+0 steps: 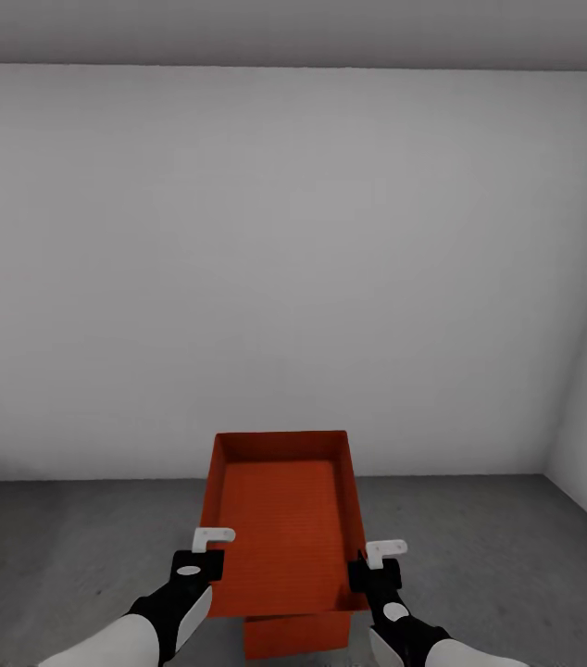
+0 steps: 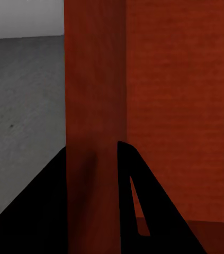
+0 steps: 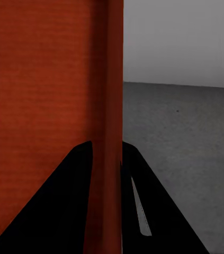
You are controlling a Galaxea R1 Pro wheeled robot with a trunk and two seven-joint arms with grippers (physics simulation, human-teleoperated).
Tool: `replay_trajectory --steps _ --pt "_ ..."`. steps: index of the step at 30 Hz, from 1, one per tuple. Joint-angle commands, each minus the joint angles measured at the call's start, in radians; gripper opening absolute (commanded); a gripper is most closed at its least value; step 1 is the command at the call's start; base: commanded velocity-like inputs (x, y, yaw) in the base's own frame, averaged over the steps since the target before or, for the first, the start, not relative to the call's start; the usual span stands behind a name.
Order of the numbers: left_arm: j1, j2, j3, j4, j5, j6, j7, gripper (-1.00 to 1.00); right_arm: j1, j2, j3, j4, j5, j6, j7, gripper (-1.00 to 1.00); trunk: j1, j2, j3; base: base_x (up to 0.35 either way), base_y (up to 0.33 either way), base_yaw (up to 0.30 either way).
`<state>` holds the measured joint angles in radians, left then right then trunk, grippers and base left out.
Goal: Move the two storage containers from the living room to the garage. In the garage, place one container on the floor and stack the other container on top of it (either order is fine).
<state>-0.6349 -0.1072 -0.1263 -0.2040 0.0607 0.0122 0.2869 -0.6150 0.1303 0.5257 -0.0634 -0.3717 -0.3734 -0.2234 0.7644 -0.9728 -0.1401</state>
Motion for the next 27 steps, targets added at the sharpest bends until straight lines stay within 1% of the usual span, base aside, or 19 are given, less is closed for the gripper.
replay_trajectory --steps 1,5,8,20,27 --pt "-0.002 -0.008 0.028 -0.012 0.056 0.002 0.000 -1.00 0.000 0.000 0.014 0.001 -0.004 0.000 0.005 -1.00 0.000 -0.001 -0.002 -0.099 -0.255 0.000" --pt "-0.002 -0.008 0.028 -0.012 0.056 0.002 0.000 -1.00 0.000 0.000 0.014 0.001 -0.004 0.000 0.005 -1.00 0.000 -0.001 -0.002 -0.088 -0.251 0.000" --pt "-0.002 -0.007 0.028 -0.012 0.056 0.002 0.000 -1.00 0.000 0.001 0.014 0.001 -0.004 0.000 0.005 -1.00 0.000 -0.001 -0.002 -0.028 -0.137 0.000" --pt "-0.002 -0.007 0.027 -0.012 0.056 0.002 0.000 -1.00 0.000 0.001 0.014 0.001 -0.004 0.000 0.004 -1.00 0.000 -0.001 -0.002 -0.003 -0.014 0.002" --pt "-0.002 -0.008 0.028 -0.012 0.056 0.001 0.000 -1.00 0.000 0.001 0.014 0.001 -0.004 0.001 0.004 -1.00 0.000 -0.001 0.001 0.000 0.000 0.171"
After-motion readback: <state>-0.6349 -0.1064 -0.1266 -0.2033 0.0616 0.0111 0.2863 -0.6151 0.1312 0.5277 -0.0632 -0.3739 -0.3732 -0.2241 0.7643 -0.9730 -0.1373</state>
